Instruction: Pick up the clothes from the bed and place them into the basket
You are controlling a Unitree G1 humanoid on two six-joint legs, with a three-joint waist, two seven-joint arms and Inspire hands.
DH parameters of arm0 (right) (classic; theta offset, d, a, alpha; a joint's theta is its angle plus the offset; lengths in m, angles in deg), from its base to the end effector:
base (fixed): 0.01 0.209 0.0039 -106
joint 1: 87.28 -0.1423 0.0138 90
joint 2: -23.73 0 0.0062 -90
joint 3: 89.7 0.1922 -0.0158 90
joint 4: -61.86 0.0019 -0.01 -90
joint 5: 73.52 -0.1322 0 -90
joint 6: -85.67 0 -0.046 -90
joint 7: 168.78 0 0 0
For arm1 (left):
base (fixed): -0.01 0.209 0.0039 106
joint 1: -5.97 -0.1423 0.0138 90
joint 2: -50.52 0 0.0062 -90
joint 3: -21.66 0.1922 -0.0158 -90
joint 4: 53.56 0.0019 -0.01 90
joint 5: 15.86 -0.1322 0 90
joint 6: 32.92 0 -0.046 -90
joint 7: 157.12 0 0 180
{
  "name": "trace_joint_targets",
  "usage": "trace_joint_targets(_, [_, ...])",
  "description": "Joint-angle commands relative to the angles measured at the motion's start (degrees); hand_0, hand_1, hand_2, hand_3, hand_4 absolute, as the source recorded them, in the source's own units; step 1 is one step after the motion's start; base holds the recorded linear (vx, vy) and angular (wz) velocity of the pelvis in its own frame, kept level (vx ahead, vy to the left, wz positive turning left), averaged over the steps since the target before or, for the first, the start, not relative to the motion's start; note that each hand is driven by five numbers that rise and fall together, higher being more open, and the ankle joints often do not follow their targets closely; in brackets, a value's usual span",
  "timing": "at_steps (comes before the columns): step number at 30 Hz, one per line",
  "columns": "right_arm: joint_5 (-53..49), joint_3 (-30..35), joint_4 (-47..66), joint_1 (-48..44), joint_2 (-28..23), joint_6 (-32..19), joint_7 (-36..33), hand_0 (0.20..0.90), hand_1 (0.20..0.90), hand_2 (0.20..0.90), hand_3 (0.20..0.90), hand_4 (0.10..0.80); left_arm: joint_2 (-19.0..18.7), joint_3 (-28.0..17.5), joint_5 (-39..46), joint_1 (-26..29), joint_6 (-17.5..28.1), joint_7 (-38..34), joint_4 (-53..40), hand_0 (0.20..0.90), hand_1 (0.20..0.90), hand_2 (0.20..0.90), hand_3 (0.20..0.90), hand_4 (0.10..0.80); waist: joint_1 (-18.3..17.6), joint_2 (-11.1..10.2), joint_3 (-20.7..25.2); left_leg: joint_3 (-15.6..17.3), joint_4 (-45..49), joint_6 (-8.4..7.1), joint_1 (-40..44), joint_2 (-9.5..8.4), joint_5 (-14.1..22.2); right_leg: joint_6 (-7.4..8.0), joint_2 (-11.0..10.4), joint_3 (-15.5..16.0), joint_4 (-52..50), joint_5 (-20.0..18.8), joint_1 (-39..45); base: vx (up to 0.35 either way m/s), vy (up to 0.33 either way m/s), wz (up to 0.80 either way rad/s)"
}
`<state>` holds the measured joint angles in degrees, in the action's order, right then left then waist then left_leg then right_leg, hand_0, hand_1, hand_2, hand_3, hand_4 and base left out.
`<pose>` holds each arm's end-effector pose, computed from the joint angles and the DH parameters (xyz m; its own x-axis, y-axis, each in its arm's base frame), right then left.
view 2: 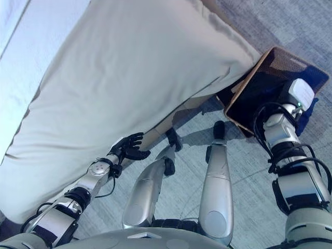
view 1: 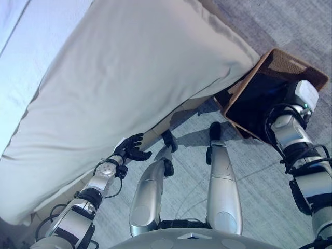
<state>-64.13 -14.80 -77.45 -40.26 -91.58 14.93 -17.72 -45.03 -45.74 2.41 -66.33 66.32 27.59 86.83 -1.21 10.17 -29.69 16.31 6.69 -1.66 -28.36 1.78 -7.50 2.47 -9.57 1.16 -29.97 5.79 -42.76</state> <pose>0.3088 -0.3072 0.1226 0.7205 -0.6744 0.1613 0.4650 0.2973 -0.8339 0.2224 0.2117 -0.0366 0.8662 -0.1274 -0.4831 0.2393 0.9546 0.1774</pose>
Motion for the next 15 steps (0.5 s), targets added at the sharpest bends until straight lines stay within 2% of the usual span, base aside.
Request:
trace_joint_targets(1, [0.4,-1.9,-1.8,-3.6,-5.2,0.5,-3.9,0.9,0.9,0.9,0.9,0.8,0.3,0.1,1.7,-4.1,2.6,-0.4,-2.2,0.9,0.9,0.9,0.9,0.8,-1.3,5.8,-0.1,-6.6,9.0,0.28,-5.3,-3.14,8.0,-3.26,2.9,6.8,-0.5,4.2,0.7,0.01,0.009,0.1])
trace_joint_targets(8, [-2.5,0.5,-5.0,2.2,-1.3,-1.4,-0.7,0.9,0.9,0.9,0.9,0.8,1.5,-0.9,0.4,-4.0,0.4,1.5,-1.3,0.9,0.9,0.9,0.9,0.8,-1.2,3.7,-0.1,-7.0,3.8,-0.45,0.4,-2.44,6.5,-2.7,3.8,8.0,4.6,2.8,6.7,0.036,0.061,0.12])
trace_joint_targets(13, [-3.1,1.4,-6.5,10.7,4.5,-4.3,0.5,0.9,0.9,0.9,0.9,0.8,1.1,-2.2,-2.3,-3.6,-1.5,3.1,1.9,0.9,0.9,0.9,0.9,0.8,-1.8,0.0,-0.1,-6.9,-0.3,-0.64,8.7,-1.57,6.3,-1.74,4.3,8.9,10.3,0.8,15.9,0.028,0.082,0.08])
trace_joint_targets(14, [-4.1,1.4,-6.9,13.0,5.9,-5.3,0.2,0.9,0.9,0.9,0.9,0.8,0.8,-2.4,-3.1,-3.8,-1.7,3.5,2.8,0.9,0.9,0.9,0.9,0.8,-1.6,-0.9,0.9,-6.5,-1.3,-0.25,9.9,-1.13,5.3,-1.92,4.6,9.5,12.8,-1.3,17.8,-0.005,0.072,0.09])
trace_joint_targets(15, [-4.5,1.4,-7.1,14.4,6.6,-5.9,0.4,0.9,0.9,0.9,0.9,0.8,0.7,-2.5,-3.5,-4.0,-1.8,3.7,3.3,0.9,0.9,0.9,0.9,0.8,-1.5,-1.5,1.7,-6.6,-1.8,-0.22,10.8,-1.03,5.4,-1.7,4.6,9.6,13.9,-1.7,19.0,0.043,0.068,0.01])
